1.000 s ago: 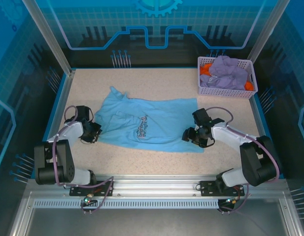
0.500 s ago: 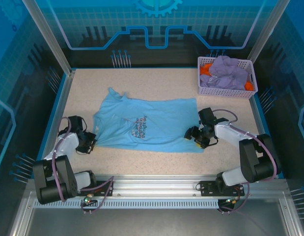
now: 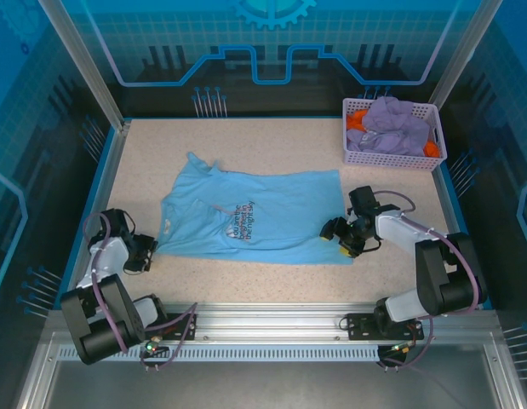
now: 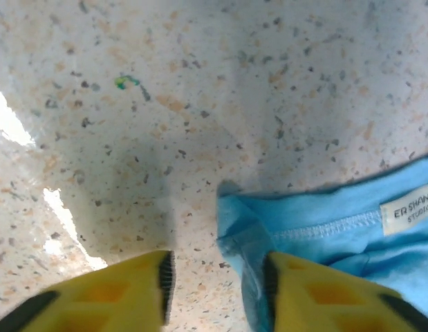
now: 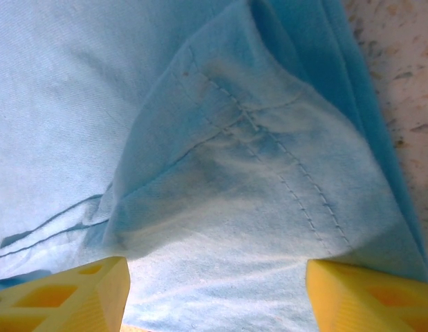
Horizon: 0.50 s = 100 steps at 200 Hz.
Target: Fold and stack the t-shirts
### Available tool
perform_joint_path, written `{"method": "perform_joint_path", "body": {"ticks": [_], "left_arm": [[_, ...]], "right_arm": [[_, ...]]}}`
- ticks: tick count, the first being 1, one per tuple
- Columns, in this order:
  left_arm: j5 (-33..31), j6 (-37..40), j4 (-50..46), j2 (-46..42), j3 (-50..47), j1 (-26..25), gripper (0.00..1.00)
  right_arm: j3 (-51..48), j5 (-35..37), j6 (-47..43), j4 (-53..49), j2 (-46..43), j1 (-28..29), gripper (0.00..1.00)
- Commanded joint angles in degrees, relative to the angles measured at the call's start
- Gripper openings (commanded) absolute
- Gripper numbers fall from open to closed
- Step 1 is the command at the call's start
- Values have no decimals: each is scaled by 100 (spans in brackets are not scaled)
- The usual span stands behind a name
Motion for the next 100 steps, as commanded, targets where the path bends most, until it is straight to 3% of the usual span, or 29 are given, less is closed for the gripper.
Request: {"method": "perform_joint_path", "body": {"ticks": [1,30,54,79,100], "left_arm": [[287,58,-100,-143,63,70,60],[712,-113,-28,-366,-174,33,63],[661,-164,44,-437,-264,-70,60],[705,-285,429,-174,-419,-122,48],[660,-231,682,202,-408,-126,25]], "right_arm": [[-126,192,-147,-30,-102,20,71],[-115,509,-98,-214,-388,324,72],[-183,657,24,-283,-596,487,71],[-260,591,142,-70,-580,780,69],[-103,669,118,-123,-282,964,67]]}}
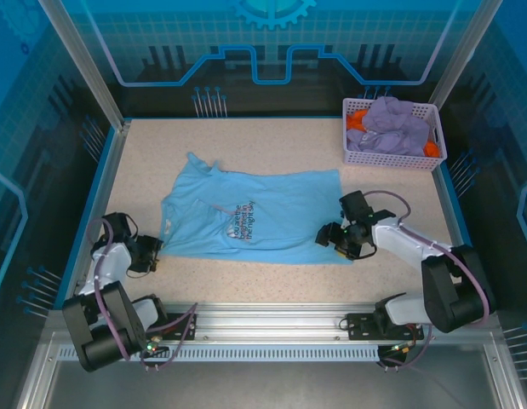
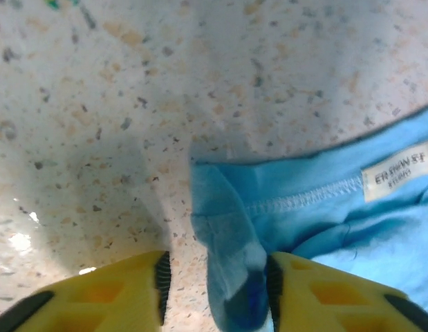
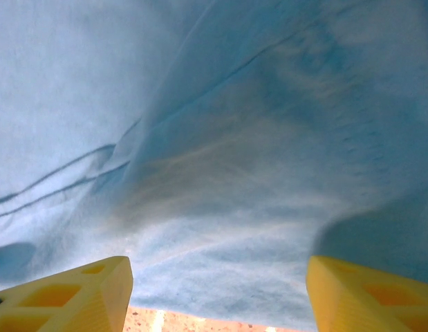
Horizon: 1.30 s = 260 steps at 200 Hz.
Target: Fold and stack the t-shirts
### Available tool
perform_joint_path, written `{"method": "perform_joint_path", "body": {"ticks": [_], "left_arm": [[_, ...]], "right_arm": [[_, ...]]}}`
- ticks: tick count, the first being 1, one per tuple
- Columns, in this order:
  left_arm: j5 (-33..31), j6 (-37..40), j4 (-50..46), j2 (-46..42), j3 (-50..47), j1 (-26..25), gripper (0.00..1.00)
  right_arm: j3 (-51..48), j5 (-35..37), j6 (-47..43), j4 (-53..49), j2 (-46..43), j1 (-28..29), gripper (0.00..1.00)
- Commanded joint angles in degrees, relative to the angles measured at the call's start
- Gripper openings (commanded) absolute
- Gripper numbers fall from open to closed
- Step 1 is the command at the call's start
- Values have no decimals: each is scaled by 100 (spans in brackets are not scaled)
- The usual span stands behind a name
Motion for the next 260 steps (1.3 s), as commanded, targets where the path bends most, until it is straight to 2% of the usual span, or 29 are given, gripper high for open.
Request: {"method": "perform_joint_path", "body": {"ticks": [1,19,43,53,77,101,134,138,144,148,158,172,188,199,211,230,245,260], "left_arm": [[82,-6,328,348,-76,-37,23],[-191,164,133,396,43,-18,0],[-637,317,-340,-31,114,134,0],[-724,259,-381,-270,65,159,0],[-1030,153,-669,-498,142,269,0],[-1048,210,-648,-466,133,566,0],[-1057,178,-672,-333,129,582,0],[-1064,175,-681,-368,143,582,7],[-1027,151,-684,-422,155,596,26],[-981,151,-675,-470,171,592,35],[-858,182,-683,-589,260,592,46],[-767,217,-776,-780,462,582,68],[-621,303,-831,-951,750,446,76],[-672,326,-895,-994,994,129,82],[-811,332,-949,-966,1282,-403,86],[-1173,402,-836,-691,1748,-1533,95],[-1306,543,-751,-83,2284,-2326,98],[-1338,743,-784,692,2953,-2851,97]], "right_arm": [[78,136,68,-63,263,180,67],[114,223,134,-187,520,67,66],[-197,144,350,32,536,-341,66],[-302,-112,346,217,582,-558,65],[-175,-226,366,144,738,-676,65],[-164,-373,483,158,809,-835,64],[-277,-414,704,164,701,-950,66],[-292,-412,717,148,661,-951,67],[-306,-374,711,86,575,-964,68],[-314,-337,709,39,499,-962,69],[-326,-271,648,-47,281,-947,72],[-306,-246,567,-166,-90,-906,75],[-262,-150,500,-252,-513,-812,78],[-112,-91,408,-378,-686,-717,78],[159,-66,218,-499,-766,-585,79],[736,96,-77,-796,-699,-223,79],[1125,102,-258,-706,-534,116,80],[1628,-18,-366,-614,-176,358,78]]}}
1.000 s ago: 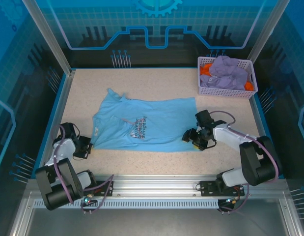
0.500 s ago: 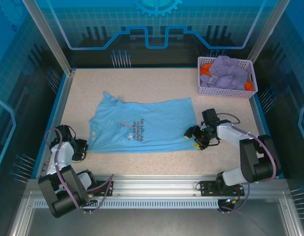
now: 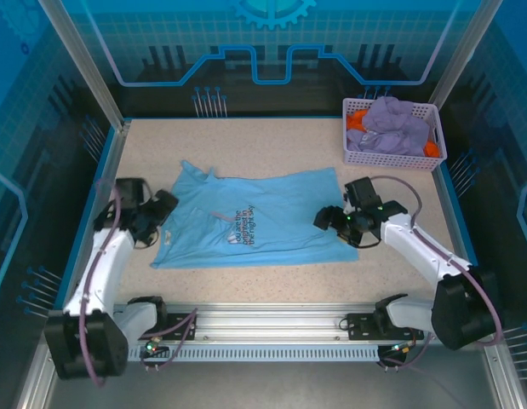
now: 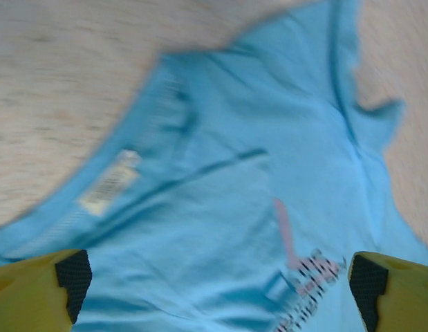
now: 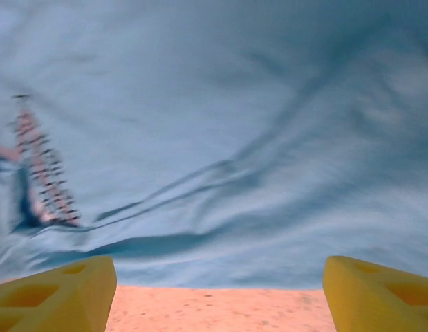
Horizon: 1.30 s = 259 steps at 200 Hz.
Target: Fold and stack the t-shirts
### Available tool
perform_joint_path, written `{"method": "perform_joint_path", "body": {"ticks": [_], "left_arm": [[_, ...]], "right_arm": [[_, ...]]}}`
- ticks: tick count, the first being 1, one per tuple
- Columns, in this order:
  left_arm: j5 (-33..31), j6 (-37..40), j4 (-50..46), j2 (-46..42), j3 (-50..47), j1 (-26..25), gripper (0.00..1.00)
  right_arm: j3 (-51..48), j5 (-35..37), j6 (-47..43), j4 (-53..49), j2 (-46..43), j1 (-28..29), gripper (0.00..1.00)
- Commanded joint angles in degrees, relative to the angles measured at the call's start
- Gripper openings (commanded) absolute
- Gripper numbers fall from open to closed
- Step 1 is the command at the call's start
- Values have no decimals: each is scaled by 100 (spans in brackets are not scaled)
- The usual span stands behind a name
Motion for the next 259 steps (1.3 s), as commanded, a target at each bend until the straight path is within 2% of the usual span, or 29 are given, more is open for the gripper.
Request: {"method": "perform_joint_path", "body": {"ticks": [1,16,36,60,84,107,123,151,178,206,234,259], "left_arm": [[-271,382,-33,948,843,-724,98],[-418,516,-34,1663,1488,-1011,98],[-338,382,80,2590,2195,-992,99],[452,-391,443,3684,2734,-575,96],[667,-1013,819,4460,3112,-94,92],[753,-879,318,5363,4197,163,87],[570,-633,-153,5846,4946,197,85],[489,-433,-473,6466,5780,224,82],[594,-279,-919,7094,6585,189,74],[303,-164,-977,7166,6671,162,70],[193,-90,-1039,7237,6715,136,70],[149,-78,-1038,7317,6765,109,60]], "right_arm": [[682,5,-402,-81,432,343,78],[1130,70,-530,-61,878,405,76],[1808,364,-710,-137,1550,310,71],[2593,642,-812,-166,2316,131,69],[3287,676,-831,-172,2980,-57,68],[3817,704,-805,-251,3455,-234,68],[4080,701,-839,-239,3681,-340,68],[4391,681,-788,-145,4010,-455,67],[4589,696,-791,-82,4225,-452,67],[4835,987,-875,-312,4408,-578,67],[4662,871,-798,-121,4401,-753,68],[4622,818,-821,-37,4418,-755,68]]}}
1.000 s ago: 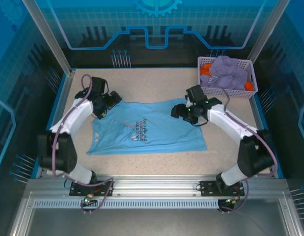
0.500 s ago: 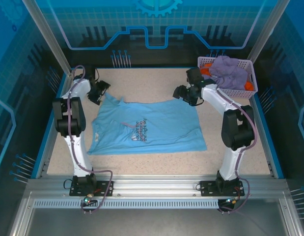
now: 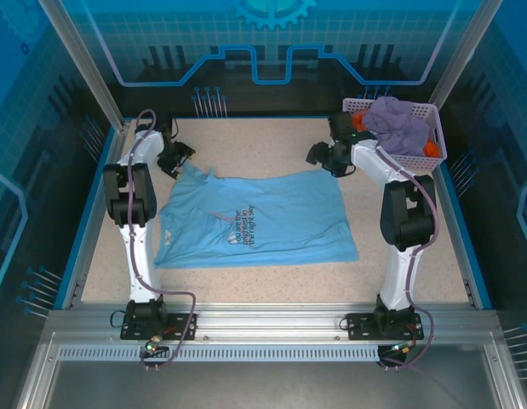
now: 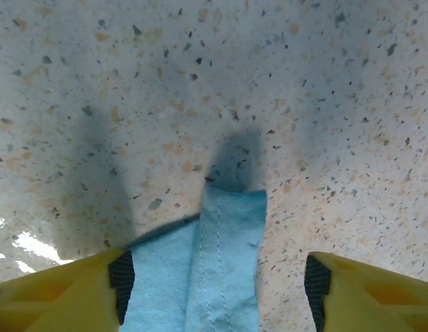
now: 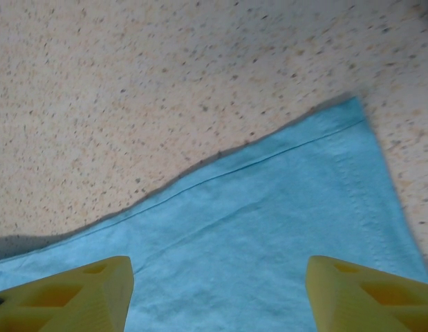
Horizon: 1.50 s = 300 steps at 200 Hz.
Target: Fold and stack the t-shirts
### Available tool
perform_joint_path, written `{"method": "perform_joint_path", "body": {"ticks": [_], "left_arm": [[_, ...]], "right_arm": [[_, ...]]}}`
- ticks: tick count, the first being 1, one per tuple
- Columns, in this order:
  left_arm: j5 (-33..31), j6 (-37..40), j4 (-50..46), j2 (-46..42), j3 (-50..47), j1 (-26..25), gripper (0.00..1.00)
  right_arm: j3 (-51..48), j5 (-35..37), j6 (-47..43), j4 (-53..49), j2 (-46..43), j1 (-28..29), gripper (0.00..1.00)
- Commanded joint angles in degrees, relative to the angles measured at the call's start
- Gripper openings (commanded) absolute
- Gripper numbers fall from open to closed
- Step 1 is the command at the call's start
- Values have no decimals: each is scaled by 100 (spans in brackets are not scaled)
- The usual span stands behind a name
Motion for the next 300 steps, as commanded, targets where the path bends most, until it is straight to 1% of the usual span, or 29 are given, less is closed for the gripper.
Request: {"method": "perform_joint_path", "body": {"ticks": [1,26,46,65,79,94,111,124,132,144,153,179,199,216,227,245,249,265,300], "left_arm": [[-158,136,-221,121,270,-44,59],[-146,204,-304,312,515,-53,56],[-165,272,-363,460,690,-53,50],[-182,327,-436,587,857,-53,48],[-239,370,-466,625,930,-59,46],[-318,423,-500,652,1002,-59,39],[-374,499,-532,652,1088,-61,28],[-370,579,-537,614,1133,-67,20],[-378,617,-520,571,1137,-70,18],[-392,679,-496,476,1130,-79,12],[-371,713,-480,395,1129,-88,10],[-416,799,-344,29,1009,-187,7],[-418,774,-169,-340,798,-274,4],[-418,695,86,-734,402,-370,2],[-417,633,344,-1036,50,-420,2],[-419,475,748,-1512,-622,-473,2],[-404,442,863,-1616,-781,-482,2],[-401,329,1255,-1988,-1358,-529,3],[-416,303,1808,-2467,-2095,-649,3]], "right_arm": [[7,-19,-55,35,95,-45,68],[187,32,-155,-121,143,-105,68],[352,20,-208,-229,186,-220,68],[544,58,-286,-309,267,-319,68],[712,213,-395,-403,342,-358,69],[916,459,-556,-509,469,-392,69],[1155,656,-701,-685,661,-431,69],[1211,647,-777,-687,786,-454,68],[1214,569,-830,-660,857,-456,66],[1213,466,-933,-611,970,-440,61],[1237,450,-968,-613,1053,-432,60],[1252,548,-1007,-533,1250,-374,57],[1457,1008,-1083,-655,1500,-313,54],[1609,1291,-1139,-732,1698,-273,49],[1651,1327,-1118,-745,1769,-264,47],[1673,1380,-1112,-700,1787,-263,47],[1707,1397,-1106,-718,1938,-256,47],[1779,1414,-1105,-717,2036,-256,46],[1911,1299,-1118,-668,2198,-262,41]]}}
